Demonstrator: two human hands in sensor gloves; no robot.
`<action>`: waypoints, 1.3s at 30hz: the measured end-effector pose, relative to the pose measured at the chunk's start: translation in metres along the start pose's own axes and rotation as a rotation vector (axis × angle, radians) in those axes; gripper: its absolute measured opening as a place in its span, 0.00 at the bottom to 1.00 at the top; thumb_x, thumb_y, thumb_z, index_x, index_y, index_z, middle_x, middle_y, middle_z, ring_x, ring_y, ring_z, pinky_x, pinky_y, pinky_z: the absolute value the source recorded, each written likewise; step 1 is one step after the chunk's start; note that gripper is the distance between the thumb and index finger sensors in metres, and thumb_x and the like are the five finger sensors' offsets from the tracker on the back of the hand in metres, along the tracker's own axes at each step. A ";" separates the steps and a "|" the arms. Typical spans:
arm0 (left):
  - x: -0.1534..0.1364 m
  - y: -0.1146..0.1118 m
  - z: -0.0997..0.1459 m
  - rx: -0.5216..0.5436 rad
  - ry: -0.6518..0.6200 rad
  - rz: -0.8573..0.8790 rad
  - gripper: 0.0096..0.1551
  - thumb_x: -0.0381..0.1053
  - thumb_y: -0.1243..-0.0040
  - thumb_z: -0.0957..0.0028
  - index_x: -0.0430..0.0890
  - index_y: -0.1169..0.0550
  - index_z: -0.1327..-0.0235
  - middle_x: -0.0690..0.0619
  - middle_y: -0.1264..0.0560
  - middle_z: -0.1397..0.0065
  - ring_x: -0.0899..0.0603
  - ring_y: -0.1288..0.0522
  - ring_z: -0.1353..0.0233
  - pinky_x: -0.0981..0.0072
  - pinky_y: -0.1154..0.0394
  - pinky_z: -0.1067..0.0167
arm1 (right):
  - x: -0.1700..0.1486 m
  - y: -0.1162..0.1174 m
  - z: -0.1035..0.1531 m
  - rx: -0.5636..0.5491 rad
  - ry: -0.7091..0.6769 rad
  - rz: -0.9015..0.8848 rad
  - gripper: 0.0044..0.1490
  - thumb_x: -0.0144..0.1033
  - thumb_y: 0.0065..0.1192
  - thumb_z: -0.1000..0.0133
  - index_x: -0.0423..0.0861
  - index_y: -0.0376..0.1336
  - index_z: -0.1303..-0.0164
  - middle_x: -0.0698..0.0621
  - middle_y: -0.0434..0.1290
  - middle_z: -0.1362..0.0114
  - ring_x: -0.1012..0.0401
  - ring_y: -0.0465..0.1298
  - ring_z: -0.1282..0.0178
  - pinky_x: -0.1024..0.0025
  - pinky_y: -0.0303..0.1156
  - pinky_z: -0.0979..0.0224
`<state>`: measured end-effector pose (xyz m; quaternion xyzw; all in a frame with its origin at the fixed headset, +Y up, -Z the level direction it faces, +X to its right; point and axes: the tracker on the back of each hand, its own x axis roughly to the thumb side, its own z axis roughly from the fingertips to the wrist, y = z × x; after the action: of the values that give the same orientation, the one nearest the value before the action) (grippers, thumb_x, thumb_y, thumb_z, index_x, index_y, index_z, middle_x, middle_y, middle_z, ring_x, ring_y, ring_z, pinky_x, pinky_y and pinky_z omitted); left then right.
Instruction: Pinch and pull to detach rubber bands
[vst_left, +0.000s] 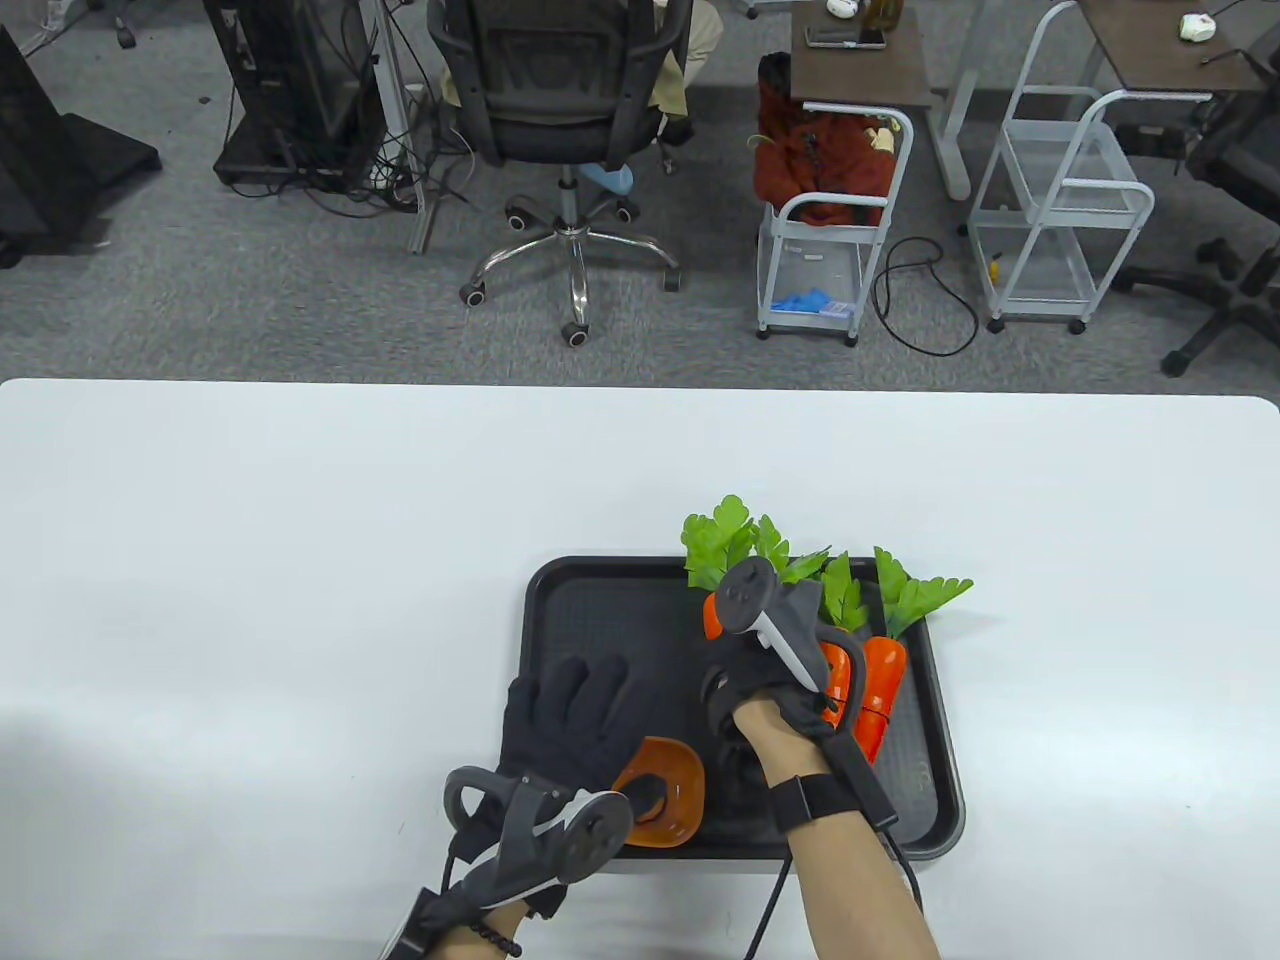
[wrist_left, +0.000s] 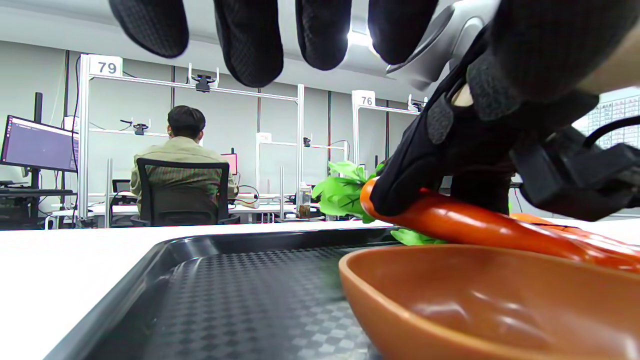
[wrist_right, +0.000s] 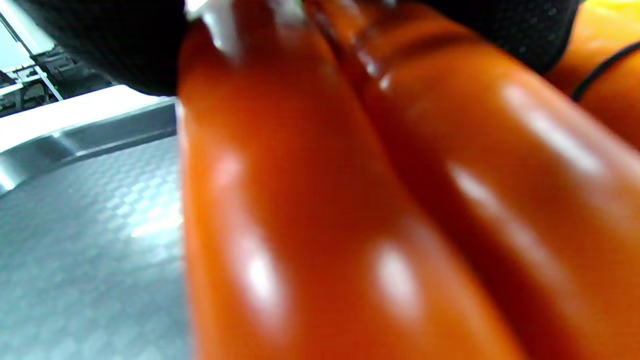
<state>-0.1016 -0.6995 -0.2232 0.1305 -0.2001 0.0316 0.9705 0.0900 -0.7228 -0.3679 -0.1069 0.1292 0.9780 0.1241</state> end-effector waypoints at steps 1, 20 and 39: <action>0.000 0.000 0.000 -0.001 0.001 0.004 0.47 0.76 0.46 0.54 0.63 0.38 0.19 0.49 0.41 0.07 0.31 0.34 0.14 0.23 0.37 0.26 | 0.002 0.001 -0.001 0.000 0.003 0.012 0.58 0.60 0.69 0.48 0.46 0.43 0.19 0.30 0.44 0.19 0.24 0.72 0.40 0.38 0.73 0.43; -0.001 0.002 0.002 0.014 -0.001 0.018 0.46 0.75 0.46 0.54 0.63 0.37 0.20 0.50 0.40 0.07 0.31 0.33 0.15 0.25 0.36 0.26 | 0.009 -0.015 0.011 -0.044 0.022 0.202 0.60 0.66 0.67 0.49 0.46 0.44 0.19 0.30 0.47 0.19 0.29 0.76 0.41 0.45 0.78 0.47; -0.001 0.000 0.002 -0.017 0.003 0.028 0.45 0.75 0.46 0.53 0.63 0.36 0.20 0.50 0.38 0.08 0.32 0.32 0.16 0.26 0.35 0.26 | -0.093 -0.009 -0.005 0.060 0.218 0.176 0.62 0.70 0.67 0.51 0.53 0.40 0.18 0.29 0.46 0.19 0.31 0.76 0.40 0.50 0.82 0.51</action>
<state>-0.1028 -0.7000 -0.2218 0.1193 -0.2006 0.0438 0.9714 0.1812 -0.7354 -0.3523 -0.1971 0.1800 0.9634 0.0262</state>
